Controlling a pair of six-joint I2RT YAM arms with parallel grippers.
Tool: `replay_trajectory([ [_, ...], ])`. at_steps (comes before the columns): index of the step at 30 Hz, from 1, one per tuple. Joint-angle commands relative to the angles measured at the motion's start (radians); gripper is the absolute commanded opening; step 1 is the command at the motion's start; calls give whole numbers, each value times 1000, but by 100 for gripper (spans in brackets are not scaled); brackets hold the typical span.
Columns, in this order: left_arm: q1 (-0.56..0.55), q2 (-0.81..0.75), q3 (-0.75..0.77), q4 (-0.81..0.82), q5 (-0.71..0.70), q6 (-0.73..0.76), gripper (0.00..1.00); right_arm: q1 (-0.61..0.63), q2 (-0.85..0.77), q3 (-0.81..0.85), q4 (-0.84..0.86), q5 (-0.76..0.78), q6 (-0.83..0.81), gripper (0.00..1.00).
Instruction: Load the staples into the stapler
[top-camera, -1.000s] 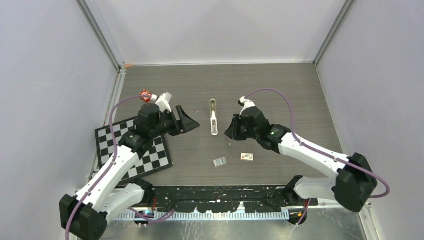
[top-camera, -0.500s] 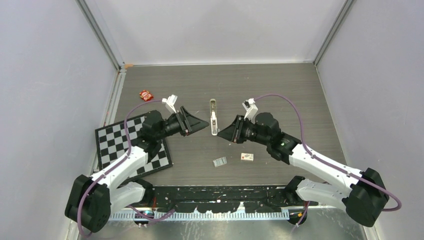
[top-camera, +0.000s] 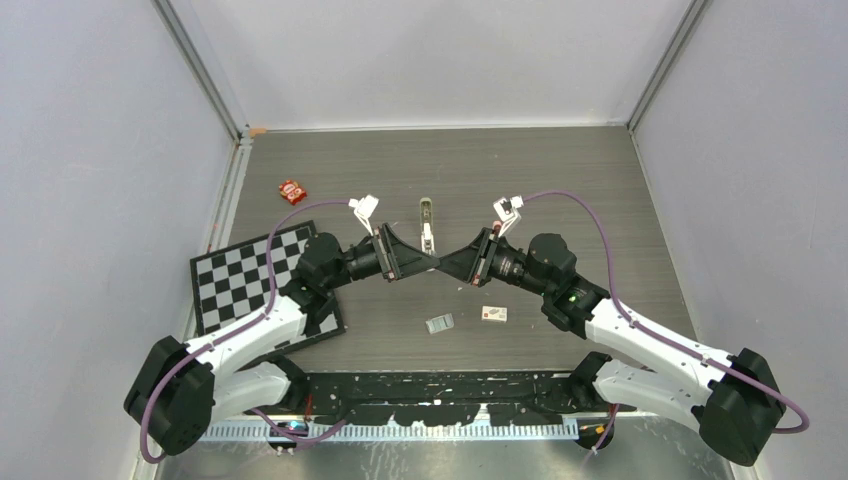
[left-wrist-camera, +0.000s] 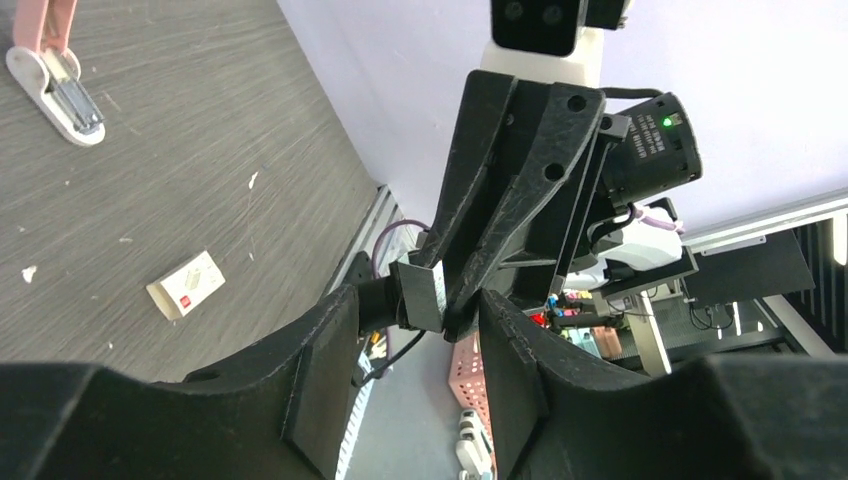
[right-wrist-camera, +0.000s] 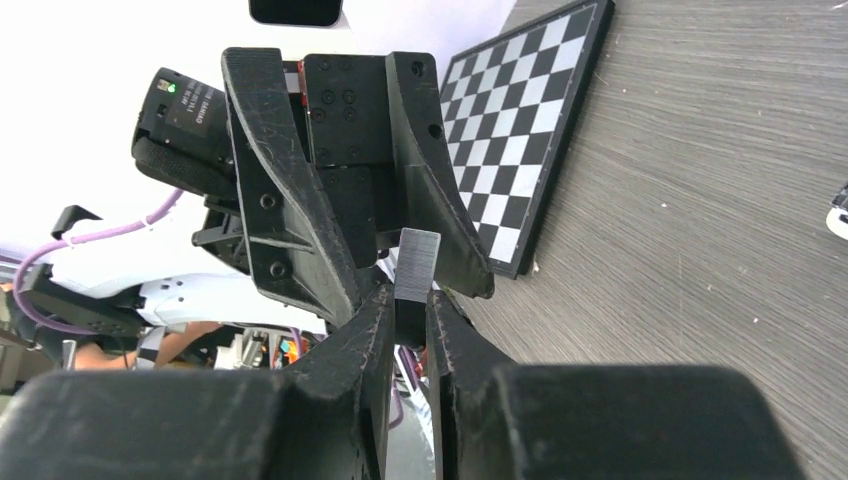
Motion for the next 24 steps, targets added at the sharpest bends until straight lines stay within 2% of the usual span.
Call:
replay_trajectory([
  [1, -8, 0, 10, 131, -40, 4, 49, 0, -35, -15, 114, -31, 31, 21],
  [12, -13, -44, -21, 221, -75, -30, 50, 1, -42, -29, 183, -52, 68, 22],
  [24, -15, -46, -40, 283, -92, -39, 42, 0, -27, -36, 225, -57, 98, 21],
])
